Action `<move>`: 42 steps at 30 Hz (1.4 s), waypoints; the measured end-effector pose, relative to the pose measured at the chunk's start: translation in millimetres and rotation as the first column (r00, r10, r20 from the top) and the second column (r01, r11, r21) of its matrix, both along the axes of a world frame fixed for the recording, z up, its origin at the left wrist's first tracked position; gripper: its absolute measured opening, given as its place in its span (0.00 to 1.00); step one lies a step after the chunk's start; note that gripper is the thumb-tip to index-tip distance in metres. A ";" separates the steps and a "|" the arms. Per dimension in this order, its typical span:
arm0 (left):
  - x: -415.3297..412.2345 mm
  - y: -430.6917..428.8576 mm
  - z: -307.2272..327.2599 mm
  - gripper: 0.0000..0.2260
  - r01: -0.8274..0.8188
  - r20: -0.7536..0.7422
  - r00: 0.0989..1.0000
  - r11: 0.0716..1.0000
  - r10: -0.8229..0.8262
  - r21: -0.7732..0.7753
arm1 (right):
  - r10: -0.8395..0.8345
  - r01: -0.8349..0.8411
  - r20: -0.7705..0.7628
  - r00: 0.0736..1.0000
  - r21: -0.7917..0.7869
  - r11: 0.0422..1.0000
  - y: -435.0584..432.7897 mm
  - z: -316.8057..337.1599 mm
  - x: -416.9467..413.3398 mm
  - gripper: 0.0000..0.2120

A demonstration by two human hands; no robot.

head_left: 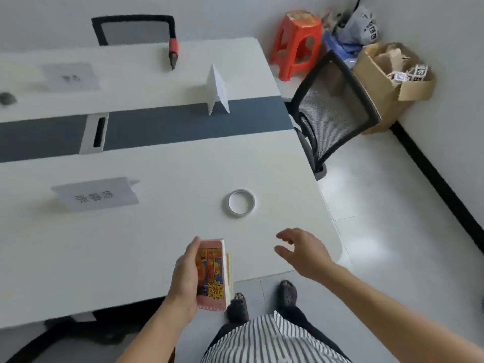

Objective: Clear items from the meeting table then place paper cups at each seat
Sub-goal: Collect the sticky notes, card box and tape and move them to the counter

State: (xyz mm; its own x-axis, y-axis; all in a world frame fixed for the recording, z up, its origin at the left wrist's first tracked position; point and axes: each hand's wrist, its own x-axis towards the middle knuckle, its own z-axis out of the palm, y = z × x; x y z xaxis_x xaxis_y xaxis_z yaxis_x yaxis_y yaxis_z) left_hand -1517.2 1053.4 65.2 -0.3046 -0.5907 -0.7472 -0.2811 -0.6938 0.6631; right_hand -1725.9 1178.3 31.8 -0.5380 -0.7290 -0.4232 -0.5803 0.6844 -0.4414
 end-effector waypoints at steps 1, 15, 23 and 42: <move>3.1 -4.5 -2.1 0.23 -0.072 0.014 0.997 0.997 0.072 0.020 | 0.088 -0.087 -0.042 0.995 0.029 0.996 -15.4 -10.3 -8.0 0.20; 21.2 52.1 -25.5 0.23 -0.539 0.194 0.834 0.838 0.516 0.089 | 0.688 -0.677 -0.263 0.676 0.148 0.721 -159.6 -120.6 -57.6 0.39; -8.0 61.3 -15.7 0.23 -0.613 0.161 0.778 0.790 0.608 -0.016 | 0.637 -0.637 -0.038 0.770 0.020 0.771 -156.8 -92.6 -59.6 0.33; 62.4 180.3 26.6 0.24 -0.870 0.227 0.427 0.466 0.876 -0.161 | 0.373 -0.603 0.838 0.399 -0.067 0.795 -63.3 47.9 64.1 0.18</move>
